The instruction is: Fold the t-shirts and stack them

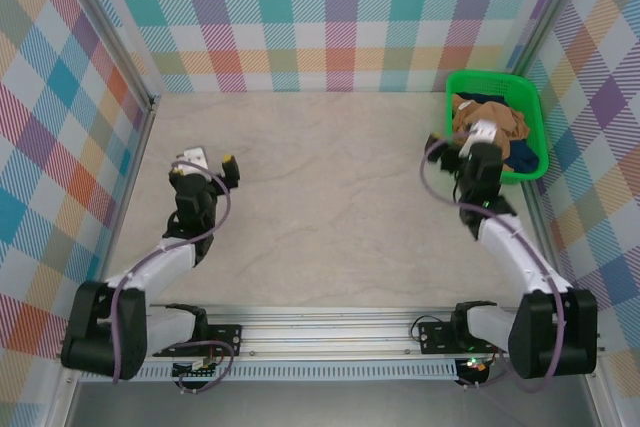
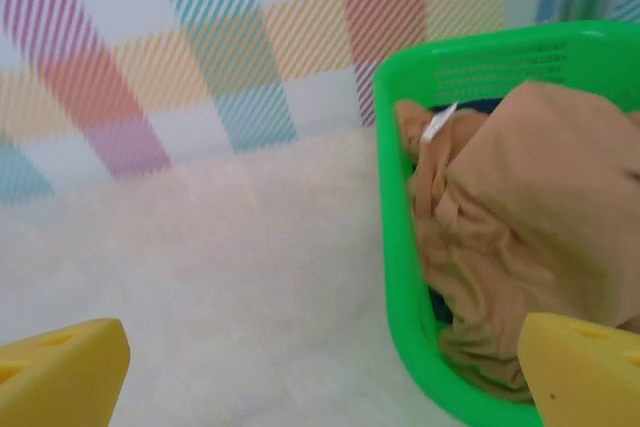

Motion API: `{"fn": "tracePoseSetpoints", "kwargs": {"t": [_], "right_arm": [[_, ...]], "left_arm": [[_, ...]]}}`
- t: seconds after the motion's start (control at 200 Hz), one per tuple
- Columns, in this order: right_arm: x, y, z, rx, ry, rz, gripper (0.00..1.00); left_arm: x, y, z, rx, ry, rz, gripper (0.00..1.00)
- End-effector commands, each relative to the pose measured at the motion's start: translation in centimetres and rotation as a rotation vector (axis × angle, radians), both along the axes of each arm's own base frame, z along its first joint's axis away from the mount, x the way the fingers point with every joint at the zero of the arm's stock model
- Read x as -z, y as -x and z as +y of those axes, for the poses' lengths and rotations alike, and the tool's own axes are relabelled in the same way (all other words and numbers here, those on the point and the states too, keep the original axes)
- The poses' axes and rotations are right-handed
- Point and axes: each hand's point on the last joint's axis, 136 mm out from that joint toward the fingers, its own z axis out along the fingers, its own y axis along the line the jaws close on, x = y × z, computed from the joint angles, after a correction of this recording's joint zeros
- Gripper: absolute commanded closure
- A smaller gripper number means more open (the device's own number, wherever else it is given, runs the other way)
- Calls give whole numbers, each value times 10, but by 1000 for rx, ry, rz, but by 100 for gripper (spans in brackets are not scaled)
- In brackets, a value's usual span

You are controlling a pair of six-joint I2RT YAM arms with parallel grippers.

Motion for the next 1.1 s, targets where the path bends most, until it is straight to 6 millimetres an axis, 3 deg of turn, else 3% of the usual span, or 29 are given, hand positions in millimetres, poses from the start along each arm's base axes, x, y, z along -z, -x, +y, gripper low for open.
{"fn": "tracePoseSetpoints", "kwargs": {"t": [0.0, 0.03, 0.05, 0.15, 0.17, 0.255, 0.375, 0.53, 0.645, 0.74, 0.825, 0.905, 0.96, 1.03, 1.095], "right_arm": [[6, 15, -17, 125, -264, 237, 0], [4, 9, -21, 135, -278, 270, 1], [6, 6, -27, 172, -276, 304, 4], [11, -17, -51, 279, -279, 435, 13], [11, -21, -56, 287, -281, 447, 15], [23, -40, -77, 322, -328, 518, 17], [47, -67, -104, 304, -375, 606, 19], [81, -92, -135, 321, -406, 682, 17], [106, -110, -148, 322, -418, 708, 20], [122, -127, -148, 282, -420, 714, 21], [138, -139, -147, 259, -439, 740, 28], [146, -149, -142, 223, -465, 745, 41], [147, -154, -140, 214, -480, 734, 56], [140, -158, -139, 209, -480, 701, 76], [121, -159, -138, 207, -463, 636, 91]], "left_arm": [[-42, 15, 39, -329, 305, 92, 0], [-40, 20, 45, -394, 379, 173, 0], [-44, 11, 42, -358, 412, 197, 0], [-70, -39, -13, -14, 519, 249, 0], [-83, -49, -27, 68, 553, 210, 0], [-115, -68, -70, 272, 656, 178, 0], [-138, -71, -125, 448, 637, 244, 0], [-136, -58, -174, 588, 631, 295, 0], [-125, -50, -188, 610, 633, 333, 2], [-122, -45, -190, 615, 634, 344, 4], [-122, -41, -189, 617, 629, 344, 5], [-116, -33, -187, 606, 619, 377, 6], [-115, -30, -184, 597, 613, 385, 6], [-114, -26, -182, 589, 604, 391, 7], [-113, -23, -180, 587, 597, 398, 8]]}}
